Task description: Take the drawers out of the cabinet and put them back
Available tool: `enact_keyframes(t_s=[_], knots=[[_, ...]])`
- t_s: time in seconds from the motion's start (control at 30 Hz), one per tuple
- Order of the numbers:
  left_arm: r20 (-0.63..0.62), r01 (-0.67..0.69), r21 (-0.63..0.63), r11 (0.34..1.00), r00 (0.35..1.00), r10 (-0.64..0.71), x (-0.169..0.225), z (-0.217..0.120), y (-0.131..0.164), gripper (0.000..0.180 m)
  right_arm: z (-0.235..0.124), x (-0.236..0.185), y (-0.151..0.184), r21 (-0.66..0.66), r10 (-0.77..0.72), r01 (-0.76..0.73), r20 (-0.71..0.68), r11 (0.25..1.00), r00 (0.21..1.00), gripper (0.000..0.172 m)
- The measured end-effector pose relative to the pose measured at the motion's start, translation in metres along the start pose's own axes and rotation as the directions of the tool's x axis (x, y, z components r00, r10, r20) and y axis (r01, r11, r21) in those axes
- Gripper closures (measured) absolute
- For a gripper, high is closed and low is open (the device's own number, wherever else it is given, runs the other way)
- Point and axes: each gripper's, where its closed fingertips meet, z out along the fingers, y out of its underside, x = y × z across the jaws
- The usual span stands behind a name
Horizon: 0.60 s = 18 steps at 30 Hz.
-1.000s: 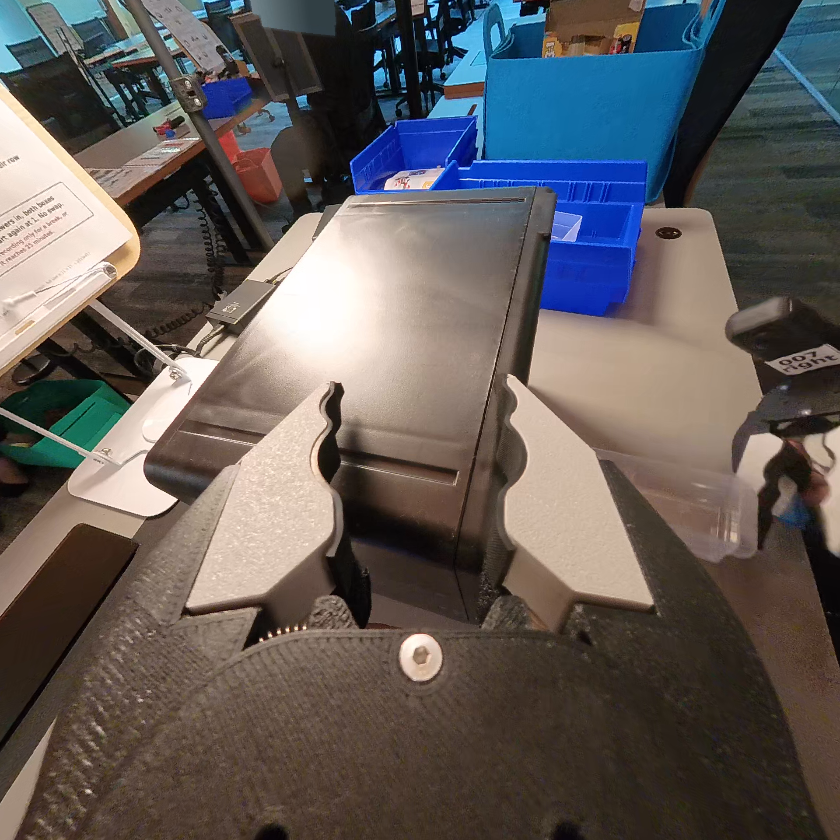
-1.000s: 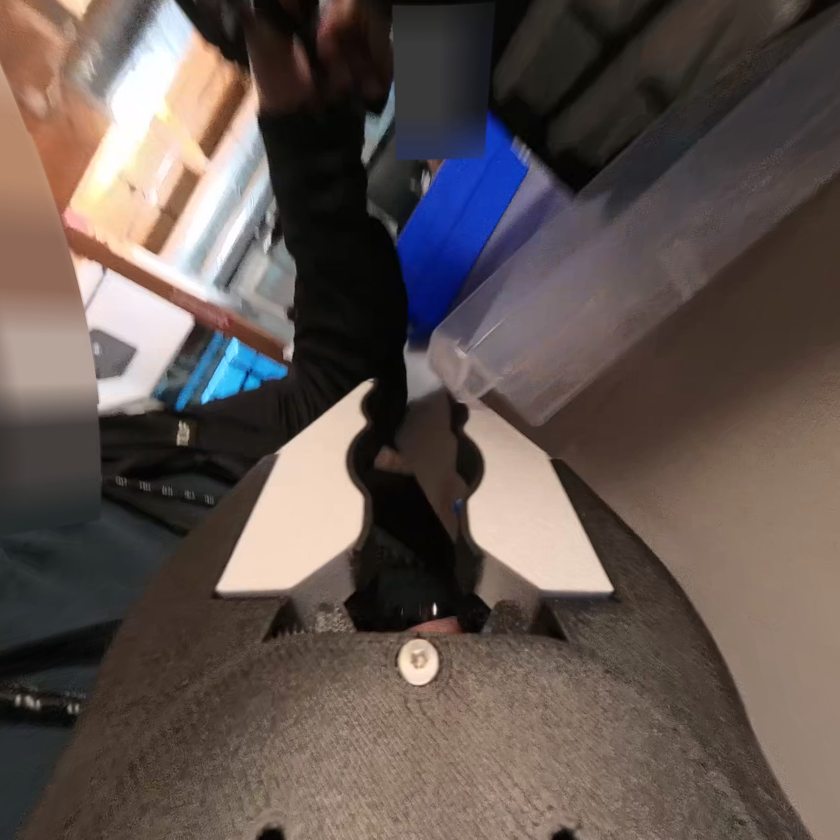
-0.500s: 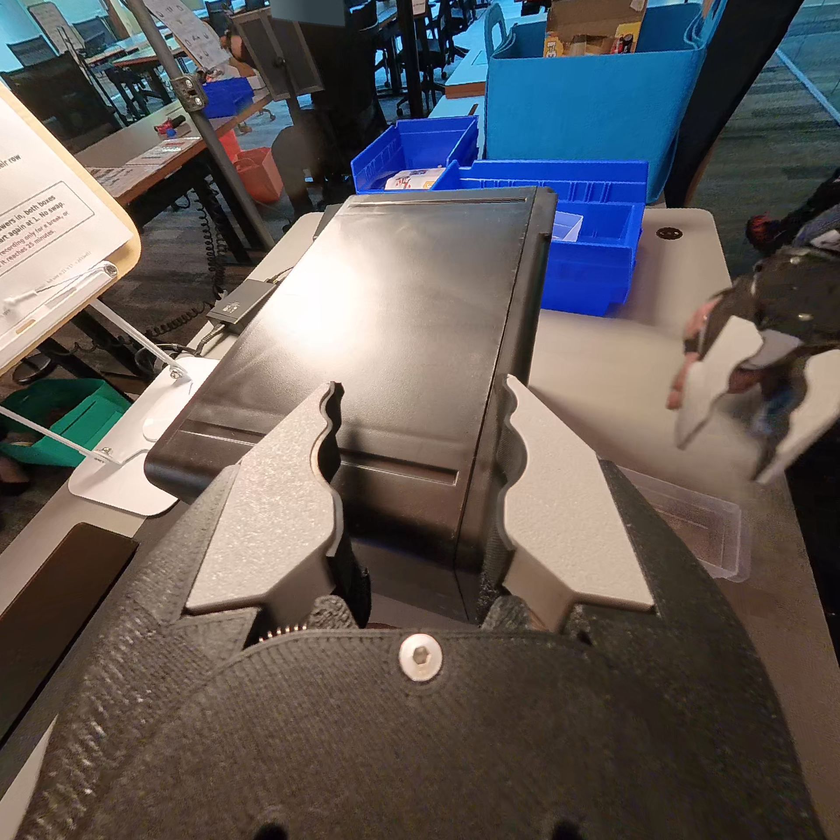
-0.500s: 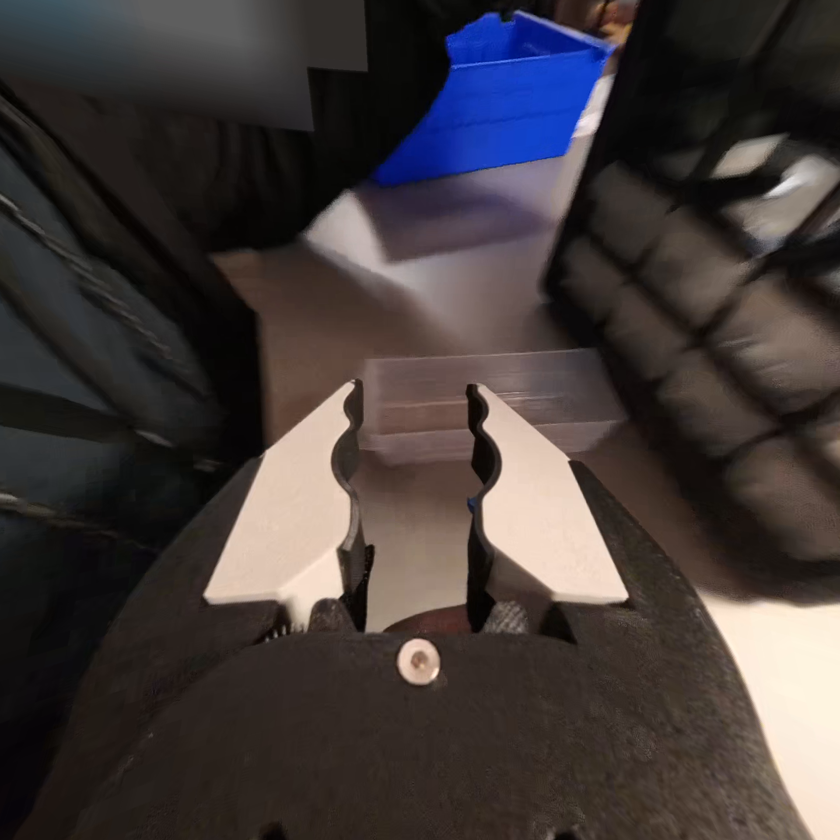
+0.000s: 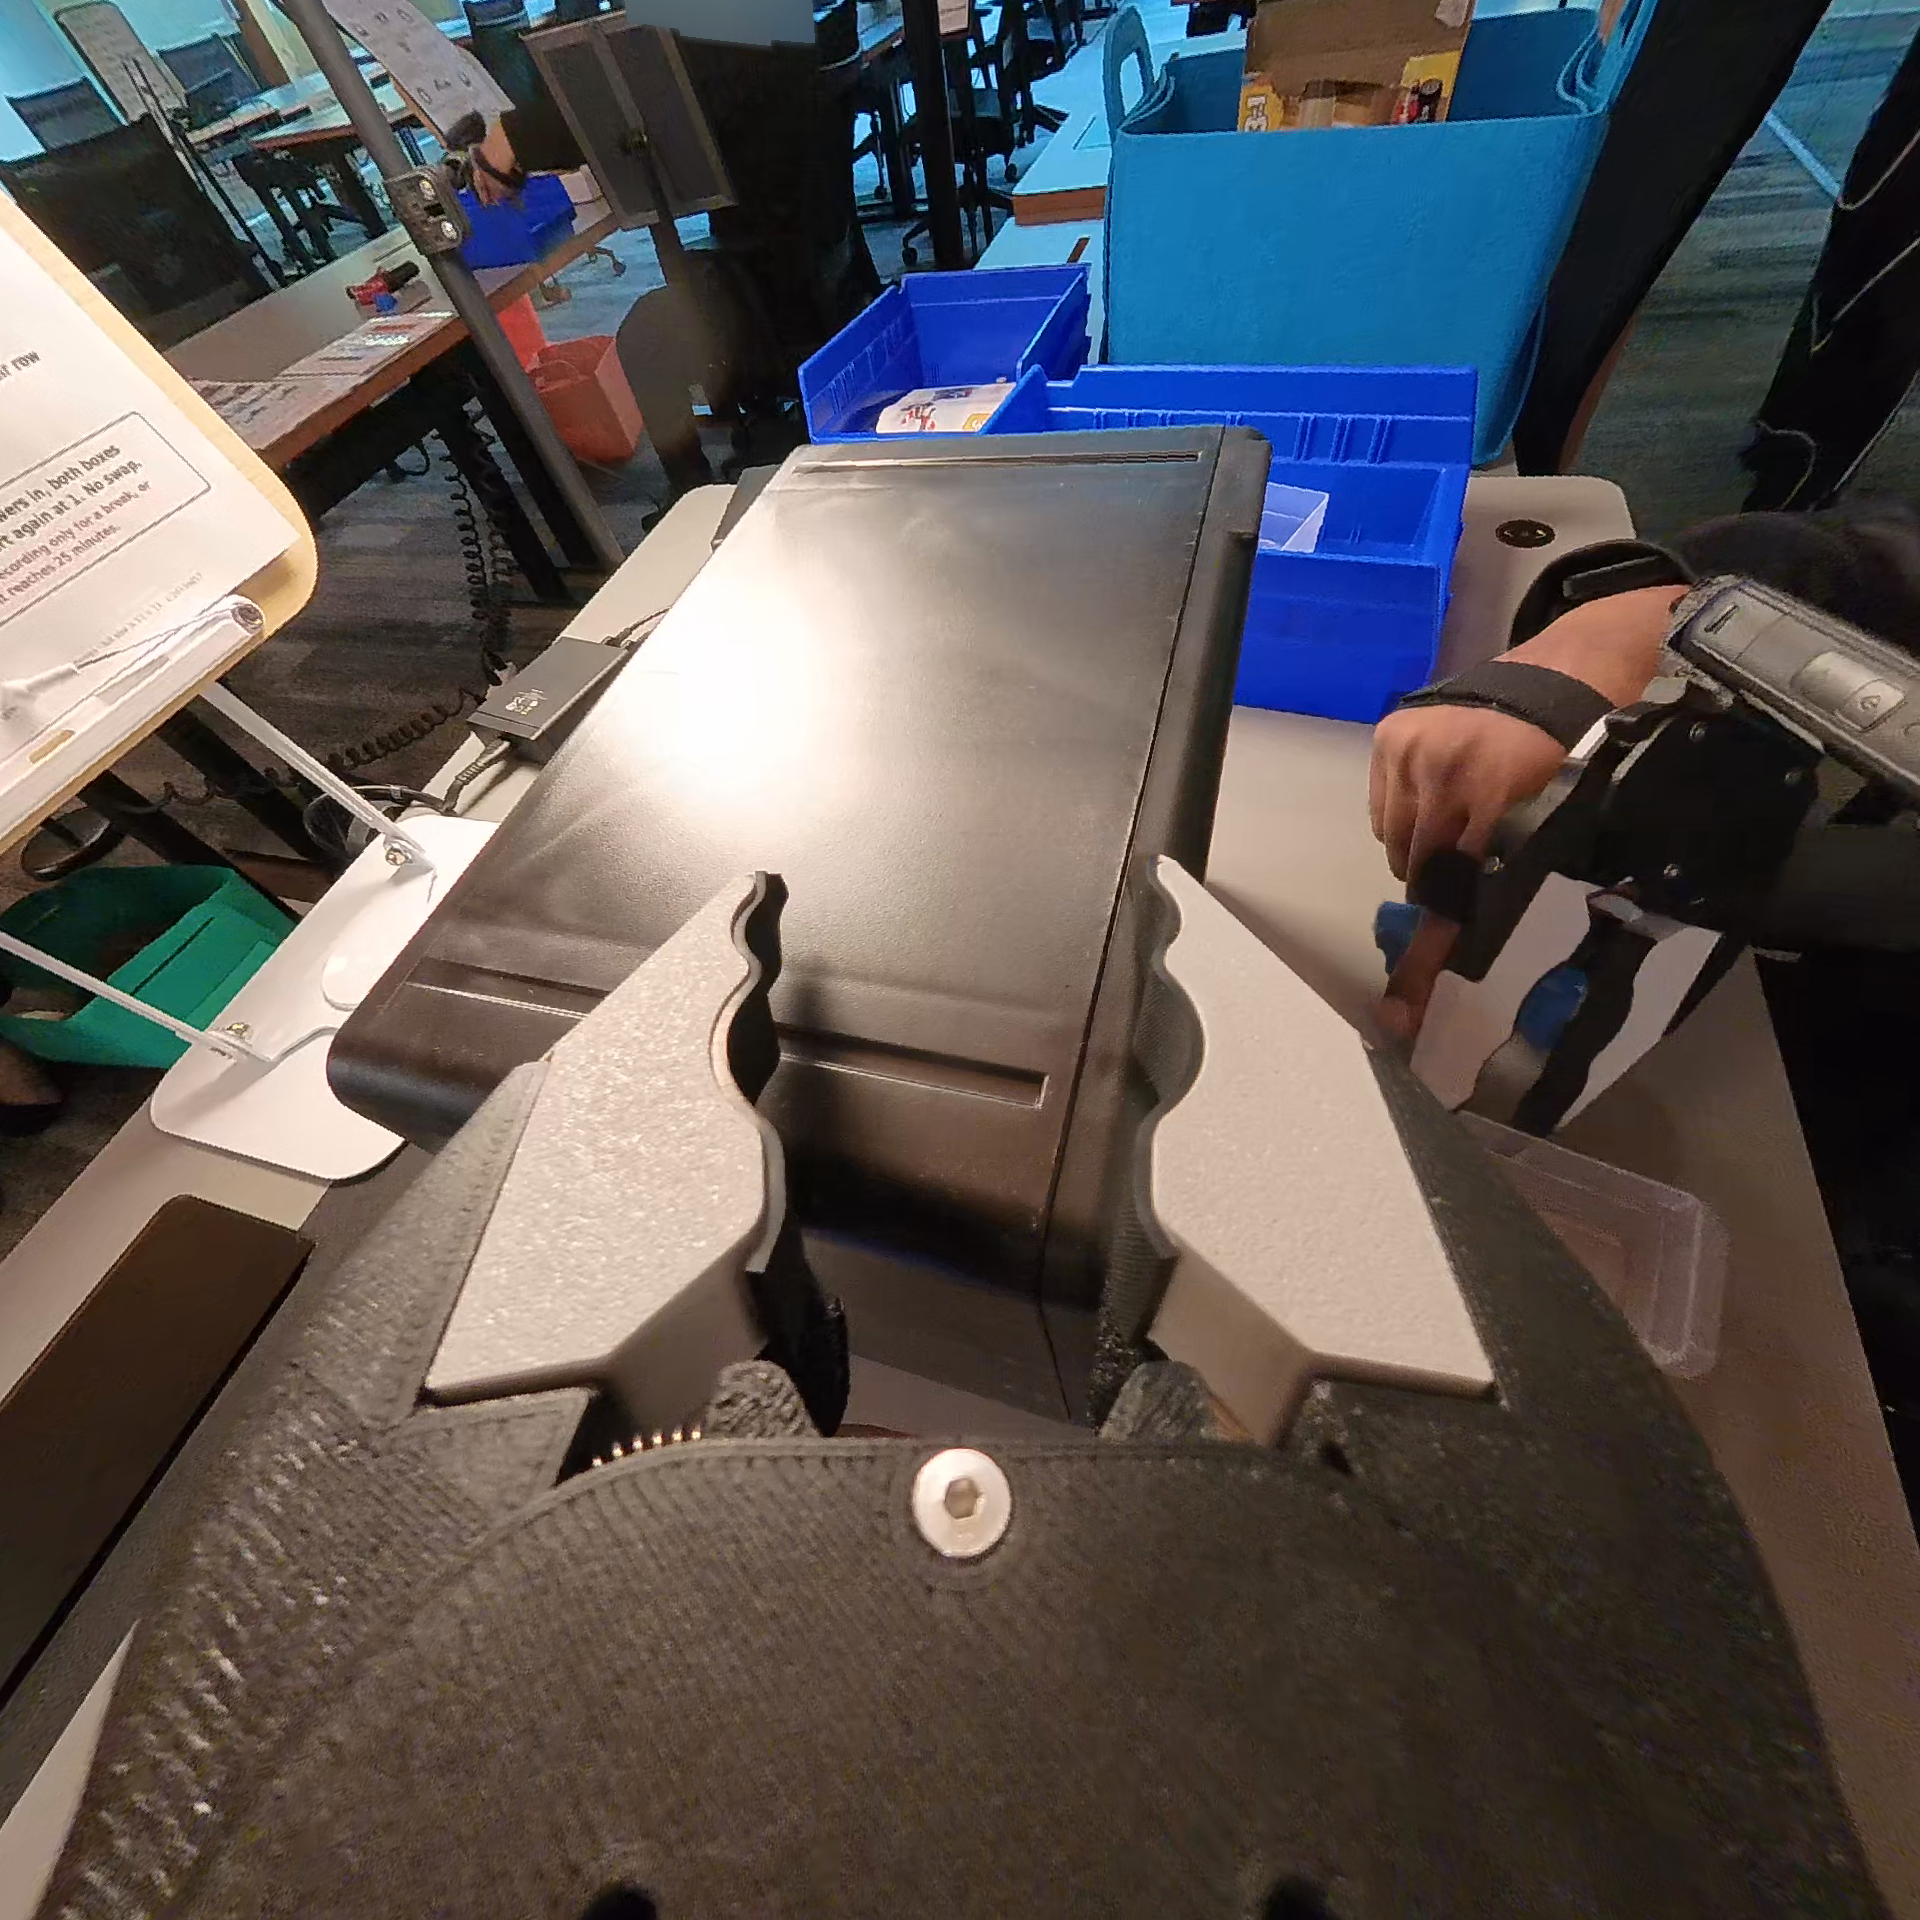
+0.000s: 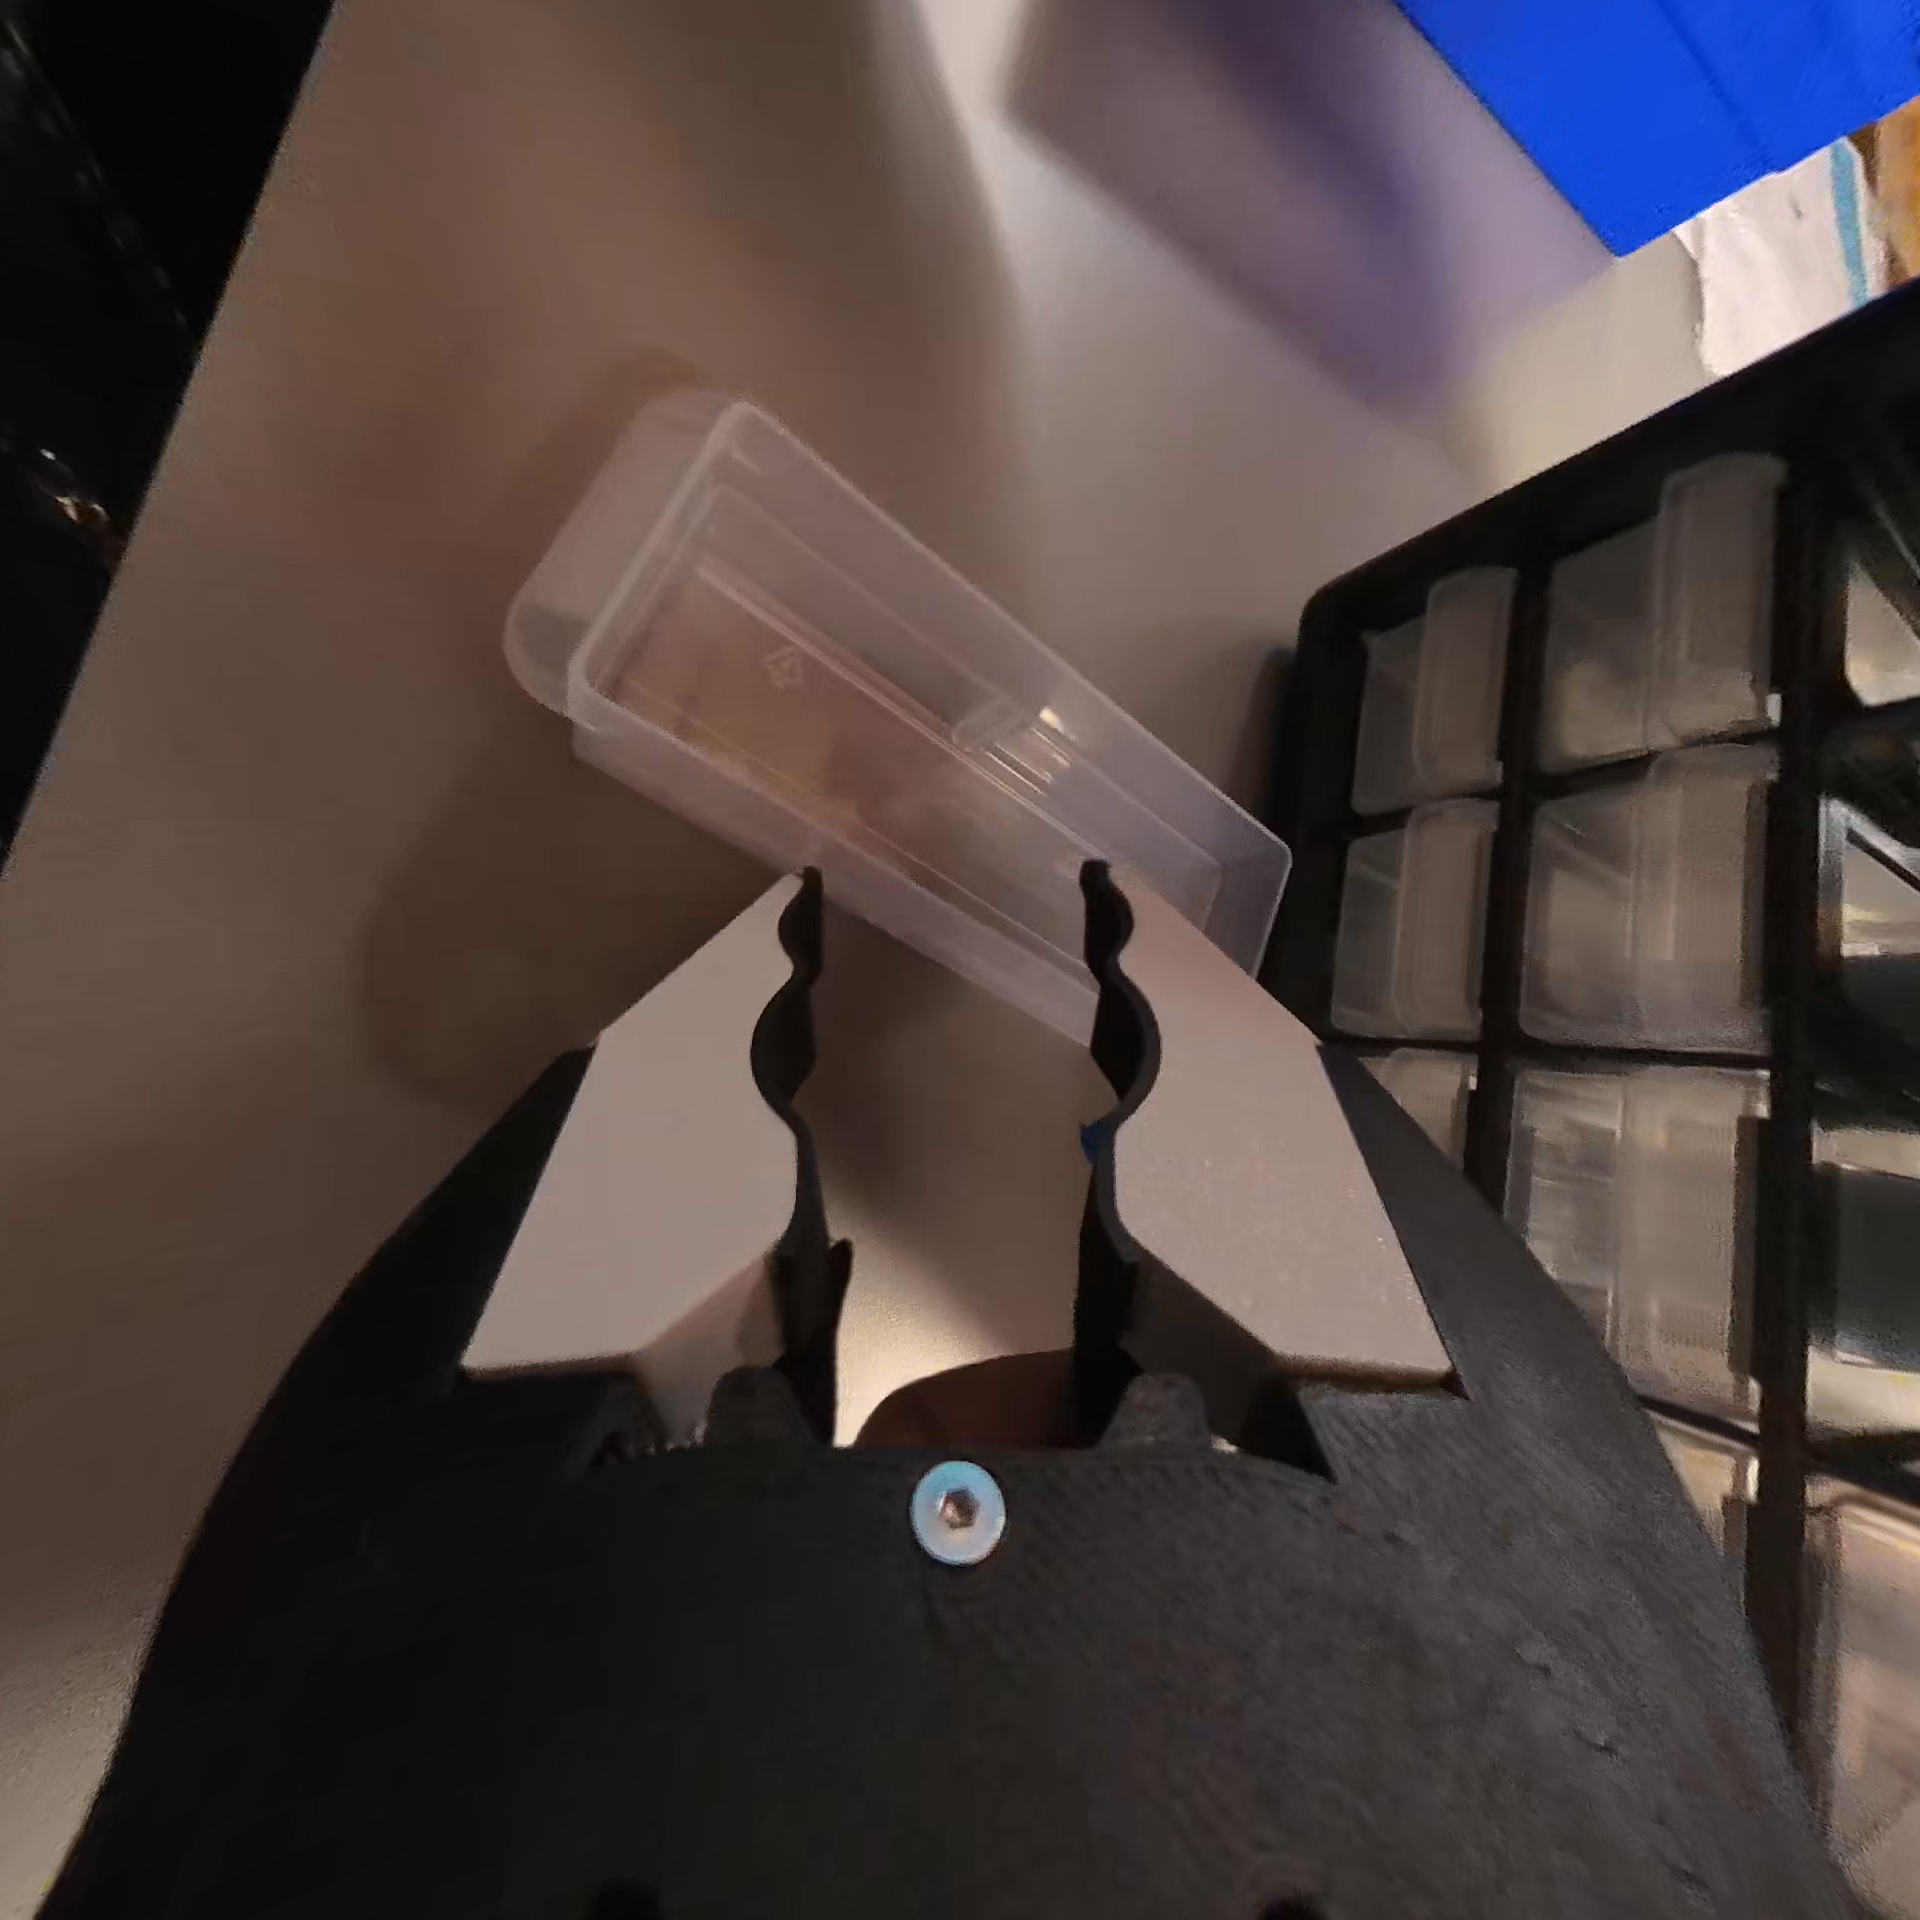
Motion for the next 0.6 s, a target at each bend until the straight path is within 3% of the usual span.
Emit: enact_keyframes(t_s=[0.07, 0.23, 0.47, 0.6], knots=[[0.001, 0.0, 0.0, 1.0, 1.0, 0.0, 0.0, 0.0, 0.0, 0.112, 0.002, 0.001, 0.003, -0.038, -0.004, 0.004, 0.001, 0.999, 1.0, 0.139], [0.001, 0.0, -0.001, 1.0, 1.0, 0.0, 0.0, 0.0, 0.0, 0.112, -0.009, 0.001, 0.004, -0.073, 0.078, -0.08, -0.026, 0.994, 0.997, 0.166], [0.002, 0.0, -0.001, 1.0, 1.0, 0.0, 0.0, 0.0, 0.0, 0.112, -0.048, -0.006, 0.012, -0.063, 0.238, -0.243, -0.071, 0.968, 0.969, 0.169], [0.002, 0.0, -0.001, 1.0, 1.0, 0.0, 0.0, 0.0, 0.0, 0.112, -0.097, 0.0, 0.027, -0.086, 0.267, -0.28, -0.141, 0.956, 0.953, 0.169]])
